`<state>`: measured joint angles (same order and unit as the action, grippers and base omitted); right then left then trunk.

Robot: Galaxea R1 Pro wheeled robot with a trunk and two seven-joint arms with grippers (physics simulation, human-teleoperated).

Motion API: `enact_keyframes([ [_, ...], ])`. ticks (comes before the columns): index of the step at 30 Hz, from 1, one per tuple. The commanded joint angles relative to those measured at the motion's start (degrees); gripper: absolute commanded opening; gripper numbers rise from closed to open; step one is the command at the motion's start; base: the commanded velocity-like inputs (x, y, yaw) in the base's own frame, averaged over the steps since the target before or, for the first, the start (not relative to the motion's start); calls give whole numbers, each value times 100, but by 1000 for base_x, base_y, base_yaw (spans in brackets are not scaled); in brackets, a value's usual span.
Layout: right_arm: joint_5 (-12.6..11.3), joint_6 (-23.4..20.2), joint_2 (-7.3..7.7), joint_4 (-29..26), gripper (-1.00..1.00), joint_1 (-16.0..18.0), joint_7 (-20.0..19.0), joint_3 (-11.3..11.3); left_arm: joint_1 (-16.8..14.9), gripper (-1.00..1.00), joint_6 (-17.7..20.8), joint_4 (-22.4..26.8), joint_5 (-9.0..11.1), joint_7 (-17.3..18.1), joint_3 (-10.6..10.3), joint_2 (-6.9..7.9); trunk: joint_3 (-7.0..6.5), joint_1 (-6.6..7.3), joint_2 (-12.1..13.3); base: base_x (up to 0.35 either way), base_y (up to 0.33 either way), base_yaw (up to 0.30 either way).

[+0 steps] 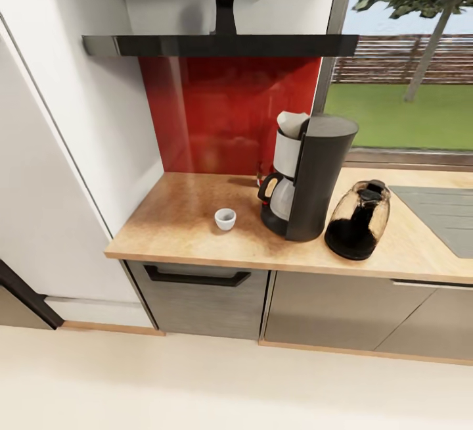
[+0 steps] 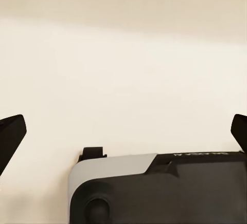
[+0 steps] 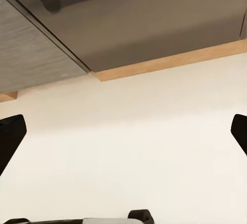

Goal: Set up a coffee station on the kitchen countertop: keep the coffee maker on the countertop, move the bottle of coffee from the kitchen shelf to the counter next to the coffee maker, place a paper coffee filter on top of the coffee maker, put the saucer next to the coffee maker with the coffee cup on the saucer, and place the electric kettle next to the coffee maker.

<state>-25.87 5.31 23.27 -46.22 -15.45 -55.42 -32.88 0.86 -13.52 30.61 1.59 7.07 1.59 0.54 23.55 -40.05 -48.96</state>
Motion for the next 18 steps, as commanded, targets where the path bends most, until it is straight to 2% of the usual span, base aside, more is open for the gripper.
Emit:
enact_keyframes([
  [1, -23, 14, 2, 2, 100, -2, -13, 6, 2, 100, -2, 7, 17, 40, 17, -1, -14, 21, 37, 0, 0, 0],
  [3, -23, 14, 2, 4, 100, -2, -13, 7, 2, 100, -2, 7, 17, 40, 17, -2, -50, 65, 118, 0, 0, 0],
  [11, -23, 14, 2, 8, 100, -2, -12, 2, 2, 100, -2, 7, 17, 41, 17, 0, -50, 65, 118, 0, 0, -4],
  [18, -23, 14, 2, 8, 100, -2, -11, 8, 2, 100, -2, 7, 15, 40, 23, 0, -50, 65, 118, -18, 0, -169],
])
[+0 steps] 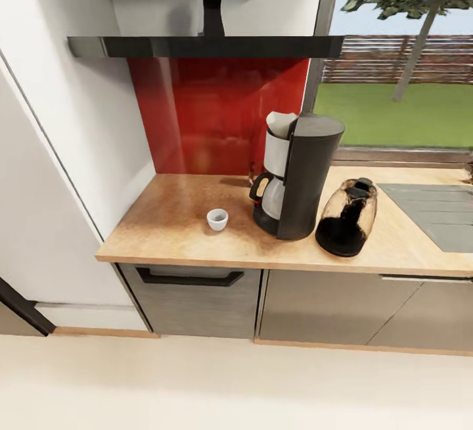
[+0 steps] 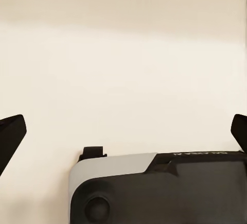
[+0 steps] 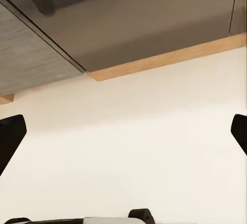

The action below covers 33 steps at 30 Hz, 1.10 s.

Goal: Set up a coffee station on the kitchen countertop: keep the coffee maker on the countertop, move the bottle of coffee from the kitchen shelf to the counter next to the coffee maker, place a paper coffee filter on top of the coffee maker, put the saucer next to the coffee maker with the coffee cup on the saucer, and place the electric kettle next to the coffee maker.

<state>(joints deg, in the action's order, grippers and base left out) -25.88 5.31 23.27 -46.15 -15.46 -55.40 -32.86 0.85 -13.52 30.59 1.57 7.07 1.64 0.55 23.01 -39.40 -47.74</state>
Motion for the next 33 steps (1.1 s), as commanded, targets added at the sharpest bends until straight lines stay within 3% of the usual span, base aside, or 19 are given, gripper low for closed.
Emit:
enact_keyframes([
  [1, -22, 14, 2, 1, 100, -1, -12, 7, 3, 100, -2, 8, 15, 40, 18, -2, 4, -1, -4, -121, 0, -141],
  [8, -22, 14, 2, 5, 100, -1, -1, 6, 3, 100, -2, 8, 12, 40, 20, -3, 4, -1, -4, -156, 0, -39],
  [15, -22, 66, 3, 172, 100, 53, 75, -83, 116, 100, 39, 234, 57, 3, 39, -208, 4, -1, -4, 0, 0, 0],
  [30, -22, 66, 3, 164, 100, 54, 75, -79, 149, 100, 5, 337, 45, -30, 41, -198, 4, -1, -4, 0, 0, 0],
  [33, -27, 66, 8, 262, 100, 58, 118, -177, 118, 100, 104, 436, 93, -67, 140, -147, 4, -1, -4, 0, 0, 0],
])
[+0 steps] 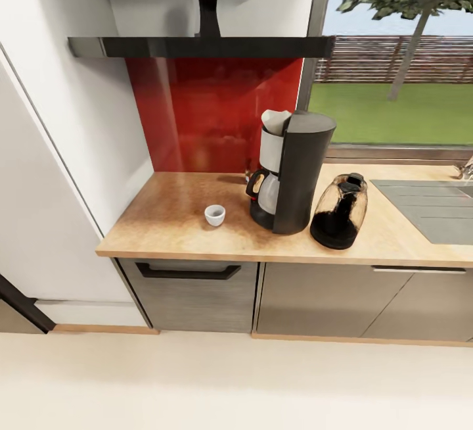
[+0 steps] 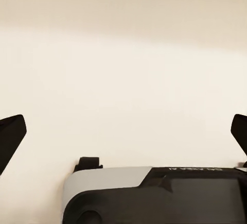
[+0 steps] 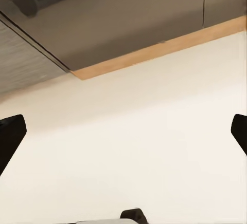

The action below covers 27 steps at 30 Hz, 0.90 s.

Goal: Set up a coffee station on the kitchen countertop: keep the coffee maker on the countertop, move the bottle of coffee from the kitchen shelf to the counter next to the coffee maker, place a paper coffee filter on top of the coffee maker, put the saucer next to the coffee maker with the coffee cup on the saucer, and place the electric kettle next to the coffee maker.

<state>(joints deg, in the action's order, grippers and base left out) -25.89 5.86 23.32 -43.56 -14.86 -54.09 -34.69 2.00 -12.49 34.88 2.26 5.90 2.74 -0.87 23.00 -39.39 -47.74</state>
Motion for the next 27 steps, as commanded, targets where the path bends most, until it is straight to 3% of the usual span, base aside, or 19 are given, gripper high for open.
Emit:
enact_keyframes([
  [1, -28, 12, 4, 34, 100, -1, -1, -27, -16, 100, 34, 40, 35, 47, 62, -1, 4, -1, -4, 0, 0, 0],
  [5, -30, 14, 5, 163, 100, 0, 18, -156, -146, 100, 162, 170, 51, 78, 106, -3, 4, -1, -4, 0, 0, 0],
  [6, -30, 13, 6, 248, 100, 0, 19, -228, -415, 100, 3423, 3007, 53, 229, 108, -12, 4, -1, -4, 0, 0, 0],
  [9, -30, 15, 6, 255, 100, 0, 26, -235, -724, 100, 3842, 3153, 54, 647, 111, -34, 4, -1, -4, 0, 0, 0],
  [10, -30, 17, 6, 257, 100, 0, 28, -238, -969, 100, 4150, 3202, 55, 946, 111, -86, 4, -1, -4, 0, 0, 0],
  [18, -30, 20, 6, 260, 100, 0, 30, -240, -1974, 100, 5113, 3251, 55, 1735, 112, -403, 4, -1, -4, 0, 0, 0],
  [19, -30, 17, 6, 260, 100, 0, 30, -240, -2218, 100, 5519, 3252, 55, 2163, 112, -447, 4, -1, -4, 0, 0, 0],
  [21, -30, 19, 6, 260, 100, 0, 30, -240, -2455, 100, 5893, 3253, 55, 2679, 112, -470, 4, -1, -4, 0, 0, 0],
  [27, -30, 19, 6, 260, 100, 0, 30, -242, -3144, 100, 6493, 3247, 139, 4065, 112, -531, 4, -1, -4, 0, 0, 0],
])
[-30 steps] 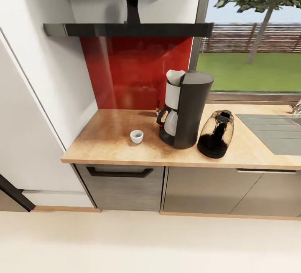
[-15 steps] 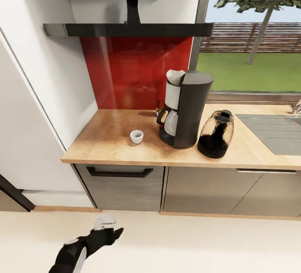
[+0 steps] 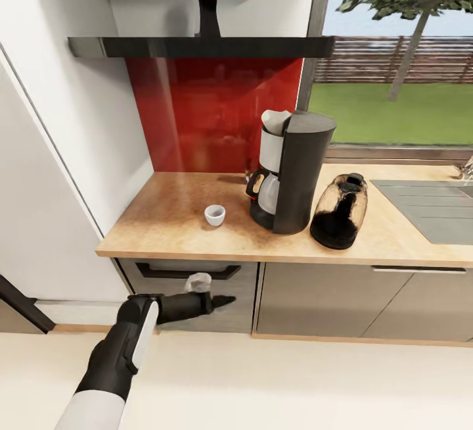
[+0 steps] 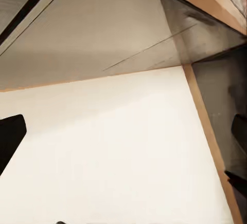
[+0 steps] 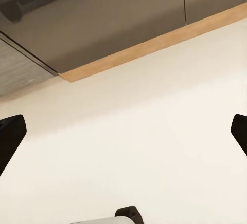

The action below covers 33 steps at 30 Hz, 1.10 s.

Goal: Set up a coffee station on the kitchen countertop: keep the coffee maker on the countertop, move the bottle of coffee from the kitchen shelf to the counter next to the coffee maker, place a paper coffee filter on top of the coffee maker, put the saucer next to the coffee maker with the coffee cup on the saucer, and place the electric kettle next to the coffee maker.

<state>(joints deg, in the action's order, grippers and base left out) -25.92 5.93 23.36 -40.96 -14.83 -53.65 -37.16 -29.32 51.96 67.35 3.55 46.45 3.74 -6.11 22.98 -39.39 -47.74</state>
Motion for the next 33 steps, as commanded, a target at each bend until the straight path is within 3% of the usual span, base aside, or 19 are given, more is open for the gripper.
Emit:
enact_keyframes([
  [1, -27, 12, 2, 1, 100, -2, -14, 6, -102, 100, 145, -1, 37, 136, 13, -32, 6, -1, -5, 0, 0, 0],
  [4, -27, 12, 2, 1, 100, -2, -14, 2, -438, 100, 364, -8, 107, 486, 5, -148, 6, -1, -5, 0, 0, 0],
  [7, -27, 13, 2, 1, 100, -2, -14, 0, -803, 100, 476, -23, 141, 665, -16, -374, 6, -1, -5, 0, 0, 0],
  [12, -27, 10, 6, 1, 100, -2, -14, -1, -1357, 100, 534, -54, 159, 872, -127, -388, 6, -1, -5, 0, 0, 0],
  [16, -27, 9, 9, 1, 100, -2, -14, -1, -1800, 100, 549, -87, 199, 1232, -181, -388, 6, -1, -5, 0, 0, 0],
  [19, -27, 8, 10, 1, 100, -2, -14, -2, -2126, 100, 556, -100, 429, 1410, -196, -388, 6, -1, -5, 0, 0, 0],
  [20, -27, 7, 11, 1, 100, -2, -14, -2, -2336, 100, 561, -106, 637, 1455, -200, -388, 6, -1, -5, 0, 0, 0],
  [22, -27, 10, 11, 1, 100, -2, -14, -2, -2546, 100, 564, -130, 835, 1483, -202, -388, 6, -1, -5, 0, 0, 0],
  [24, -27, 11, 11, 1, 100, -2, -11, -2, -3029, 100, 566, -332, 1245, 1510, -205, -388, 6, -1, -5, 0, 0, 0],
  [26, -27, 9, 11, 1, 100, -2, -12, -2, -3310, 100, 564, -507, 1449, 1516, -207, -388, 6, -1, -5, 0, 0, 0],
  [29, -27, 7, 11, 1, 100, -2, -9, -30, -4052, 100, 562, -935, 1833, 1520, -213, -388, 6, -1, -5, 0, 0, 0],
  [31, -27, 6, 11, 1, 100, -2, -10, -66, -4353, 100, 562, -1097, 1916, 1519, -214, -388, 6, -1, -5, 0, 0, 0],
  [33, -27, 6, 11, 1, 100, -2, -13, -129, -5201, 100, 561, -1561, 2016, 1517, -215, -388, 6, -1, -5, 0, 0, 0],
])
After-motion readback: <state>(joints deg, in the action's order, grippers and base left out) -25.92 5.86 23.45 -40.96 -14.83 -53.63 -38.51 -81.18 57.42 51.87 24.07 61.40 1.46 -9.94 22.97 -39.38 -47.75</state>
